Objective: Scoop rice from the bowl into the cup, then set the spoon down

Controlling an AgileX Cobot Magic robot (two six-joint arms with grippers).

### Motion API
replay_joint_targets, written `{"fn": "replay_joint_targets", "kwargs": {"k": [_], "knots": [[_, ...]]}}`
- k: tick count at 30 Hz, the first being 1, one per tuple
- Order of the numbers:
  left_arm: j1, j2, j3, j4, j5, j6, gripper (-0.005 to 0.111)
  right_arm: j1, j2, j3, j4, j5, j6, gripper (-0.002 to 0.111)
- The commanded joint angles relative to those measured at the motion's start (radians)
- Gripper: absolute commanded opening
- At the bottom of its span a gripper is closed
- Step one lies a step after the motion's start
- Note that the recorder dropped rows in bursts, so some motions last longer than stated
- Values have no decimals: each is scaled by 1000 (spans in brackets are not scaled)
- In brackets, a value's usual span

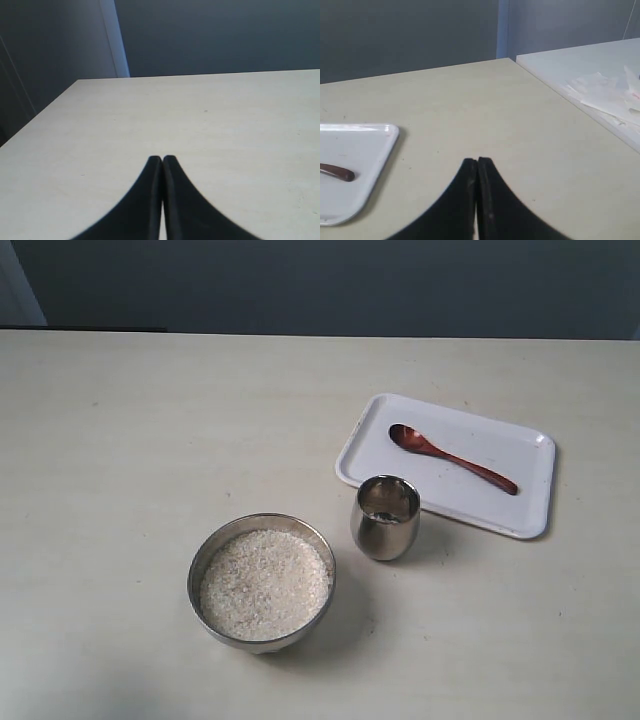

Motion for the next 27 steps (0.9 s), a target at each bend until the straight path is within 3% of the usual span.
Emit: {"fn": "replay_joint_targets", "kwargs": {"k": [1,27], "knots": [[-4,-5,-2,2,-7,-4,1,-7,-6,3,3,-15,-7,0],[-4,-5,-2,-3,-5,-57,1,0,-6,3,12,-13,-7,0]]}}
